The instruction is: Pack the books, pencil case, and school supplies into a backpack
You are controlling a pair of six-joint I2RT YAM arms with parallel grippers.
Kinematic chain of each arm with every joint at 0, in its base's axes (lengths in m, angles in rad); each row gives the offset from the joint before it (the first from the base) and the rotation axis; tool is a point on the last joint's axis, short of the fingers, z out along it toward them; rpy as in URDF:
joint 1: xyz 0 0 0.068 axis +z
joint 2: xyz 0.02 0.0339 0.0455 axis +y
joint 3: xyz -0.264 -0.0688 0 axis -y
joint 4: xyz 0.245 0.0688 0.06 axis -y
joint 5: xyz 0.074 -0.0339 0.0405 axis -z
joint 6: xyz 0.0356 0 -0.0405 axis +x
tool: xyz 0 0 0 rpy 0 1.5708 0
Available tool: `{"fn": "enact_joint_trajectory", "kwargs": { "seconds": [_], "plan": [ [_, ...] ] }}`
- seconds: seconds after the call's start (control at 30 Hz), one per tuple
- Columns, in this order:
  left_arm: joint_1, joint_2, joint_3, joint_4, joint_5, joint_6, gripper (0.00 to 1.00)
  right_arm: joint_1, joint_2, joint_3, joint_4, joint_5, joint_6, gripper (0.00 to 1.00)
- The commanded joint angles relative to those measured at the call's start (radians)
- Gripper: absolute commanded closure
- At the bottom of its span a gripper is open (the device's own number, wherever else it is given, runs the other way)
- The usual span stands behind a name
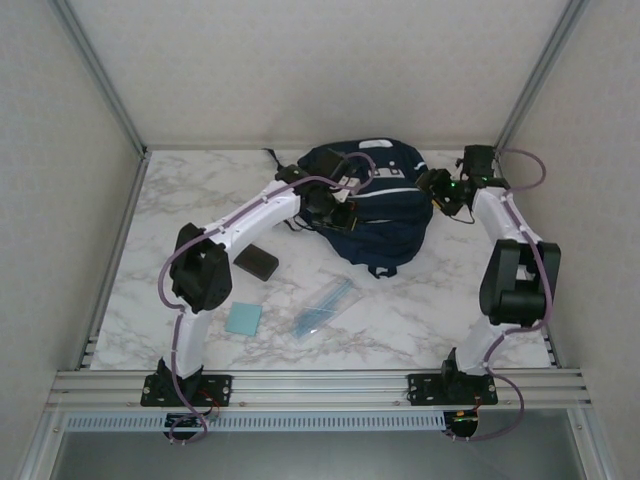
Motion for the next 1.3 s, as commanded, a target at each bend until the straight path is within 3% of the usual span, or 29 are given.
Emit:
{"fn": "enact_joint_trajectory", "kwargs": {
  "seconds": [0.0,0.13,0.3,0.43,0.6,0.7,0.77,0.87,1.0,1.27],
  "plan": [
    [-0.014,0.022,0.123,-0.028,0.08,-0.011,1.0,0.008,-0.168,-0.1,-0.022,0.003,0.056,0.35],
    [-0.016,0.06,0.177,-0.05,0.09,-0.005,1.0,0.024,-0.291,-0.253,0.023,-0.09,0.151,0.33],
    [-0.023,0.066,0.192,-0.066,0.098,0.003,1.0,0.102,-0.362,-0.425,0.212,-0.158,0.321,0.29],
    [-0.033,0.062,0.182,-0.074,0.099,0.022,1.0,0.177,-0.335,-0.479,0.335,-0.136,0.416,0.27],
    [-0.045,0.064,0.157,-0.087,0.096,0.054,1.0,0.195,-0.224,-0.493,0.518,-0.096,0.52,0.29],
    [-0.045,0.064,0.142,-0.11,0.085,0.07,1.0,0.218,-0.155,-0.431,0.465,-0.042,0.472,0.44],
    [-0.045,0.061,0.132,-0.126,0.075,0.086,1.0,0.227,-0.122,-0.425,0.456,-0.007,0.452,0.73],
    [-0.043,0.062,0.128,-0.159,0.047,0.113,1.0,0.227,-0.103,-0.439,0.467,0.009,0.424,1.0],
    [-0.016,0.062,0.115,-0.206,-0.043,0.155,1.0,0.227,-0.125,-0.449,0.46,-0.001,0.381,1.0],
    [0.112,0.064,0.008,-0.204,-0.34,0.333,1.0,0.228,-0.176,-0.379,0.326,-0.051,0.233,1.0]
  ]
}}
